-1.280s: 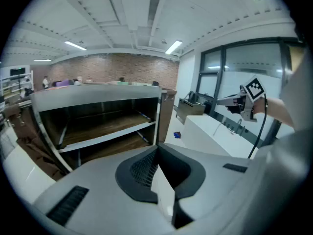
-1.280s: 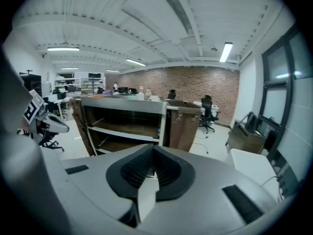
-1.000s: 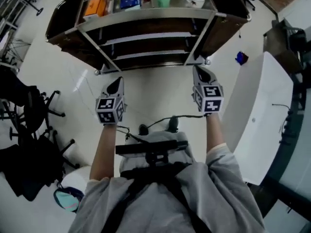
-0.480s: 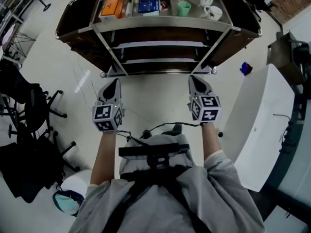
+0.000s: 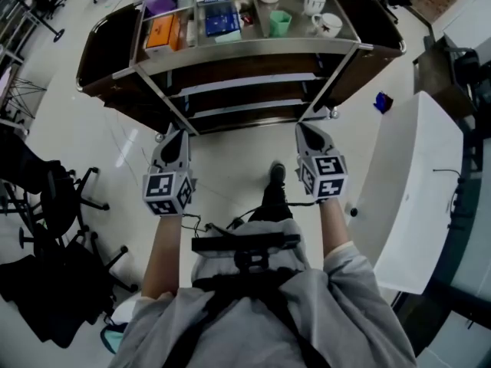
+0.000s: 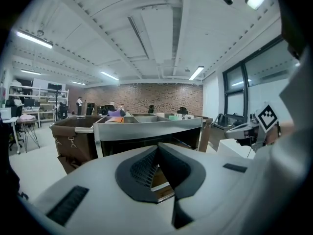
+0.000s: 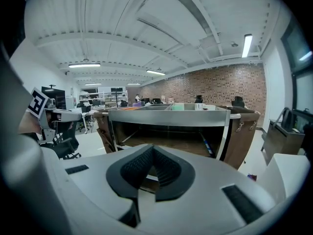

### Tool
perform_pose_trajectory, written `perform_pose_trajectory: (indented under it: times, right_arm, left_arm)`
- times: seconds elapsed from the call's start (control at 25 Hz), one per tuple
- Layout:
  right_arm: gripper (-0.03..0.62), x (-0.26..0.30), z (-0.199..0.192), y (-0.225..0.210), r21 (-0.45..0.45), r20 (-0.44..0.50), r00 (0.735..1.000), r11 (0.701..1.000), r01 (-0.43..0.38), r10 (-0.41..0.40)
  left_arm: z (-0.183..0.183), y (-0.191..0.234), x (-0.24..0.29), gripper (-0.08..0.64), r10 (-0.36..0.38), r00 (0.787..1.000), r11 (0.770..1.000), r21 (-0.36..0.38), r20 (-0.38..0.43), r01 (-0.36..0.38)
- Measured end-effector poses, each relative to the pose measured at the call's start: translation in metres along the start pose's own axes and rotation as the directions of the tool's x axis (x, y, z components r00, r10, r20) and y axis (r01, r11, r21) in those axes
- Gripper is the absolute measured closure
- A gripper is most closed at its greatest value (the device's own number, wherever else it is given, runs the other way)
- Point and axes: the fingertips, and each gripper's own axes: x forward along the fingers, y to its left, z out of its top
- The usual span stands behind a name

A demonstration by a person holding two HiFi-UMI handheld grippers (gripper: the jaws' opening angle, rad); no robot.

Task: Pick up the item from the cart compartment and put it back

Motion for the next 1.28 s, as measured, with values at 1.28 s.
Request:
perform_pose_trajectory:
  times: [1.28]
  right_arm:
    - [0.583,0.169,0.163,-0.015,-0.098,0.049,0.929,0.927,-0.362,0.368]
  left_arm:
    - [0.115,0.041,0.195,0.560,-0.034,0.999,0.999,-0.019,0.016,0.034]
